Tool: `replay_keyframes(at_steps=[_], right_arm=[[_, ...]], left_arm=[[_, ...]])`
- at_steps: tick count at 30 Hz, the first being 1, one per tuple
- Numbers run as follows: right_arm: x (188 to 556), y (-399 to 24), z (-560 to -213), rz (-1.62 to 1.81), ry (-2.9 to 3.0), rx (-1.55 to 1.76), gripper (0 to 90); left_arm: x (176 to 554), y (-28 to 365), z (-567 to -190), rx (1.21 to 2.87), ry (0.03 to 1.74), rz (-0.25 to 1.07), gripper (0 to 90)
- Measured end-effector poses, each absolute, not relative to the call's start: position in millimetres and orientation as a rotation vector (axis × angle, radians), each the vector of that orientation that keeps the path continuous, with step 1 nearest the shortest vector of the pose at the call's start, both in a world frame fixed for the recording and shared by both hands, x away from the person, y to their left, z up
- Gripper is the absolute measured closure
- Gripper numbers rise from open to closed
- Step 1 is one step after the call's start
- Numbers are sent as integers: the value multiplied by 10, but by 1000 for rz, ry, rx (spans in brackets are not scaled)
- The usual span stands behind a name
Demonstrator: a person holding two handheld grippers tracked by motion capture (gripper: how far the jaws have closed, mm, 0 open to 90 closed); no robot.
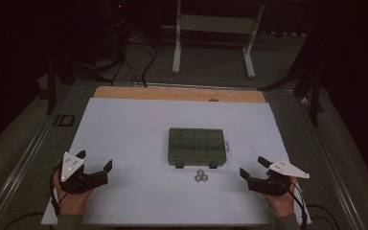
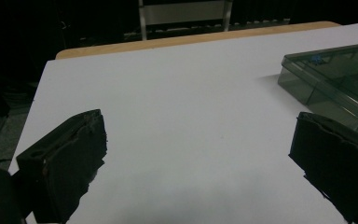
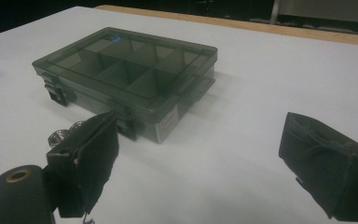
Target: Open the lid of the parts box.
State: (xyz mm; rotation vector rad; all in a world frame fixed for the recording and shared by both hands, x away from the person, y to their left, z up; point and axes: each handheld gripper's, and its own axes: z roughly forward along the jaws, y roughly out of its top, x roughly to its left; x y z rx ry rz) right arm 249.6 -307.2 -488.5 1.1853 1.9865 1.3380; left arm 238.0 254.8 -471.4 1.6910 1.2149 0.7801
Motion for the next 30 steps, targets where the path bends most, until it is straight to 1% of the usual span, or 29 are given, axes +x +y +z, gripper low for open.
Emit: replay_keyframes(at_steps=[17, 23, 30], right_arm=[[2541, -3029, -4893, 1333, 2009, 1179, 120], [2569, -2984, -4891, 1334, 2024, 1170, 121], [2651, -2943, -4819, 1367, 2010, 1181, 122]], left_arm=[[2399, 2500, -4733, 1709, 1215, 774, 40], [2466, 2392, -4741, 1722, 1196, 743, 40], [2545, 2275, -4698, 1714, 1180, 740, 40]])
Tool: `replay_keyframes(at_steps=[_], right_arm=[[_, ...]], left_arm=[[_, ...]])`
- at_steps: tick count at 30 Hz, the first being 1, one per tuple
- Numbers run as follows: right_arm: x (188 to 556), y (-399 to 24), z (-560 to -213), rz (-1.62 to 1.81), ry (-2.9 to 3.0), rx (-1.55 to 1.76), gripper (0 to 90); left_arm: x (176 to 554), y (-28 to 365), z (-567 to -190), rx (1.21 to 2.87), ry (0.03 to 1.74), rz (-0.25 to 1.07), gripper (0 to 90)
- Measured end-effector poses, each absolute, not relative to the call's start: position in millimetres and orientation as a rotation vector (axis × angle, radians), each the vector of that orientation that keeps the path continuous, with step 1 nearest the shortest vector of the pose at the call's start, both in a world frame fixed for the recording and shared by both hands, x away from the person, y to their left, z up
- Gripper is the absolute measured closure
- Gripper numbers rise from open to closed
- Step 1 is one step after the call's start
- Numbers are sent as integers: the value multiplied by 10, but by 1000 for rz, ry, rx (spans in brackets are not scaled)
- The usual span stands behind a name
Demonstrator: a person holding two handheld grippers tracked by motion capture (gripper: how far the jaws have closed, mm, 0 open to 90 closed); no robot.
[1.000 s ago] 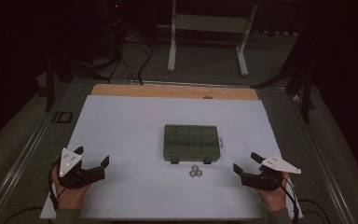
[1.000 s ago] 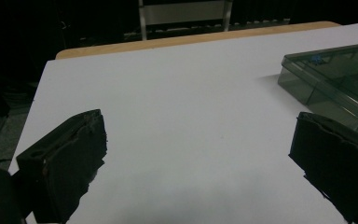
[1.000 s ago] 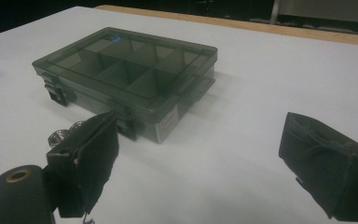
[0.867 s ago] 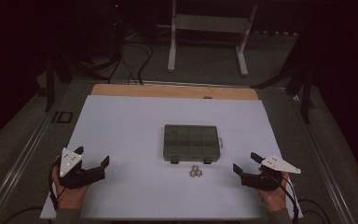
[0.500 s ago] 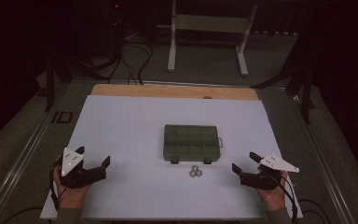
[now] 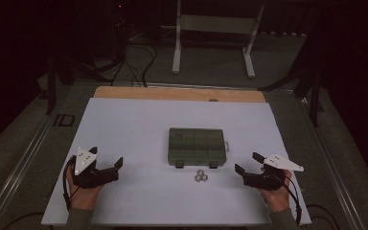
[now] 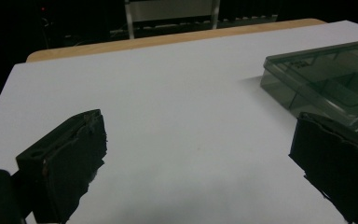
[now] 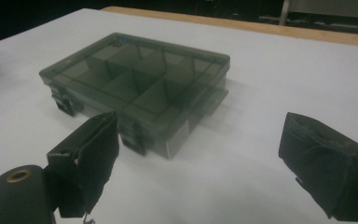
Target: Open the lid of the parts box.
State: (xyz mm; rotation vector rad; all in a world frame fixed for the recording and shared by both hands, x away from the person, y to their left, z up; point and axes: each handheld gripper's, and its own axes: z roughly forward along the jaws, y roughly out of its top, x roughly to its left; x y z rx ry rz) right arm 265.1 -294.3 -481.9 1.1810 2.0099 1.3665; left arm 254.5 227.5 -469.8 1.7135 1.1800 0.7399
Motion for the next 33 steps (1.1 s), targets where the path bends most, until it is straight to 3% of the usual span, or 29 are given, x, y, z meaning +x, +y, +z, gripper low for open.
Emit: replay_keyframes(at_steps=[17, 33], right_arm=[[2942, -2691, -4670, 1370, 2051, 1101, 123], [3128, -2552, -4775, 1349, 2088, 1085, 139]], left_arm=[[2788, 1941, -4642, 1727, 1109, 696, 40], [3018, 1440, -4727, 1791, 1018, 616, 43]])
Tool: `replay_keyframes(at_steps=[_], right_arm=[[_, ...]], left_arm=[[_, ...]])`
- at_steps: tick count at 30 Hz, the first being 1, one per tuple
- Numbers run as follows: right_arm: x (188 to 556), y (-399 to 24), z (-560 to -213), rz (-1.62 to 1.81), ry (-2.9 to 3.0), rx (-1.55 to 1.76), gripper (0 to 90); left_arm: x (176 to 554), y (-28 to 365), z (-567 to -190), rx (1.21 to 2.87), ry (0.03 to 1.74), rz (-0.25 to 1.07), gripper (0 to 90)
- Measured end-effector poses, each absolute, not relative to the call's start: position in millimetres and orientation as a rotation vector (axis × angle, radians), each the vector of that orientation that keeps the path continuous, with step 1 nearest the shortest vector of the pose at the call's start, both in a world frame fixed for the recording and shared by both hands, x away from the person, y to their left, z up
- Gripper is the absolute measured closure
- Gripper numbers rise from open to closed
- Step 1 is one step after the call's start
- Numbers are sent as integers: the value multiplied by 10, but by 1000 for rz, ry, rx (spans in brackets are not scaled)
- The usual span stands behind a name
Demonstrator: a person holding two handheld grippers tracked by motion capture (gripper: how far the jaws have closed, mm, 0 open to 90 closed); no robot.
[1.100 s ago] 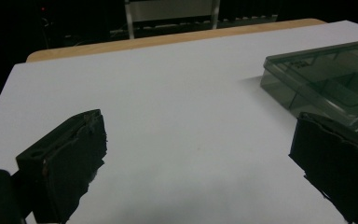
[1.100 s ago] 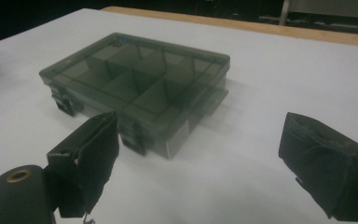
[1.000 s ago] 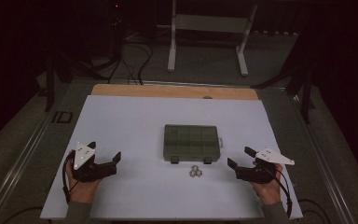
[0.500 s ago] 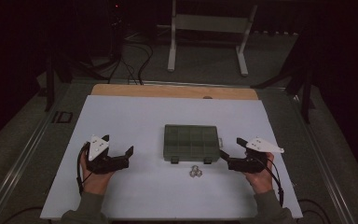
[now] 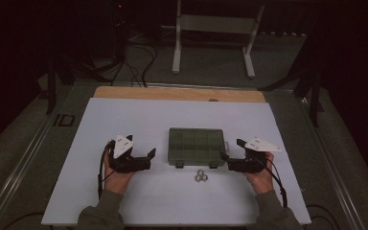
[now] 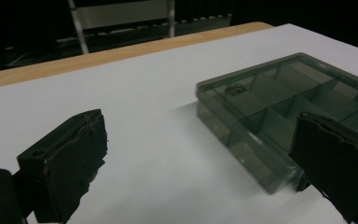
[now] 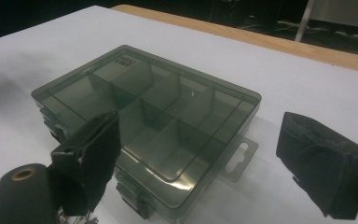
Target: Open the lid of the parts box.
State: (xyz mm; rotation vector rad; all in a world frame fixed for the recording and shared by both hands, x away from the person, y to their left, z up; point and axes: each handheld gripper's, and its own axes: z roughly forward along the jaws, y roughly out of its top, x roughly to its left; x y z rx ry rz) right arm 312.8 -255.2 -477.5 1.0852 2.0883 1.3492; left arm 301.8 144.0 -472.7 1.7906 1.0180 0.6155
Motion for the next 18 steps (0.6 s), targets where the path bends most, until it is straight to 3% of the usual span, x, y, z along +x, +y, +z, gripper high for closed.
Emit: replay_keyframes(at_steps=[18], right_arm=[[3193, -2411, -4935, 1272, 2188, 1073, 140]], left_arm=[[3108, 1012, -4949, 1894, 968, 530, 61]])
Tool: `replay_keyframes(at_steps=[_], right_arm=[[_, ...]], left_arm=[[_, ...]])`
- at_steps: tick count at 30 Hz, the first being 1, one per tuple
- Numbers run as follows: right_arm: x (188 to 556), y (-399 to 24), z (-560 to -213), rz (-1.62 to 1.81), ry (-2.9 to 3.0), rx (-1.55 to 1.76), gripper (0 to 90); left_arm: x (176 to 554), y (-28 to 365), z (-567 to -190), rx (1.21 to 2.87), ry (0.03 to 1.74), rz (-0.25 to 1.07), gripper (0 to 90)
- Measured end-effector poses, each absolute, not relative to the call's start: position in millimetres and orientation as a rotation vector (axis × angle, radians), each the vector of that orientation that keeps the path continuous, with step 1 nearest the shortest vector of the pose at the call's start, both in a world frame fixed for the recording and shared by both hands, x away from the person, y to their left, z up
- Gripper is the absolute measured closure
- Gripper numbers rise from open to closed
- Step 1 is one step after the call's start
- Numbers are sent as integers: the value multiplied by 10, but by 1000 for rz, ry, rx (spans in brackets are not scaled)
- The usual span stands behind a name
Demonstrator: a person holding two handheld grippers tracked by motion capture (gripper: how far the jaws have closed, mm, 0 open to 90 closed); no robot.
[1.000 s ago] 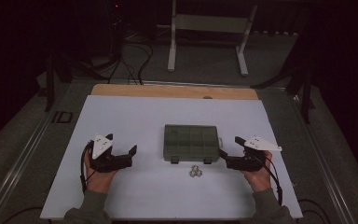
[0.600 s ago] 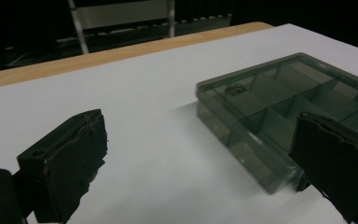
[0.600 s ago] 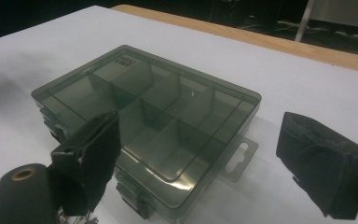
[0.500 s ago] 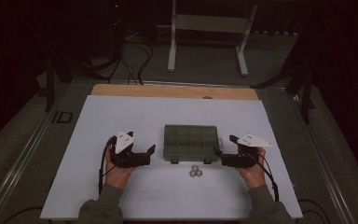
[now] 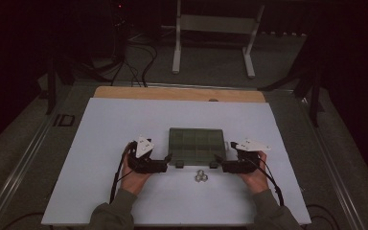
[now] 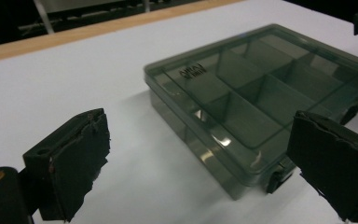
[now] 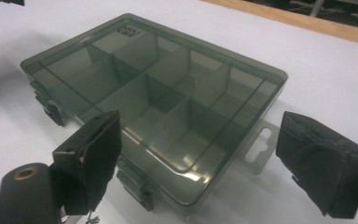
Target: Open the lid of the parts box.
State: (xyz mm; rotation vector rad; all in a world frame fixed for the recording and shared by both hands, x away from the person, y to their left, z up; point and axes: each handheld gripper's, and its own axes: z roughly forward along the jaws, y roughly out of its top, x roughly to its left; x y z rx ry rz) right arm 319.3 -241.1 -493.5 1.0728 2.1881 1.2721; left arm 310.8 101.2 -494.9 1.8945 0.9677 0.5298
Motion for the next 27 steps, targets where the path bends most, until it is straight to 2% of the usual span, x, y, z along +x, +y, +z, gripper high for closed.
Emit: replay_keyframes(at_steps=[6, 15, 27], right_arm=[[3180, -2364, -4995, 1246, 2213, 1058, 140], [3150, -2321, -5068, 1205, 2246, 1034, 143], [3125, -2278, -5123, 1169, 2278, 1038, 151]], left_arm=[[3105, 854, -5043, 1943, 933, 473, 90], [3122, 727, -5148, 1993, 930, 456, 92], [3098, 607, -5213, 2054, 920, 507, 148]])
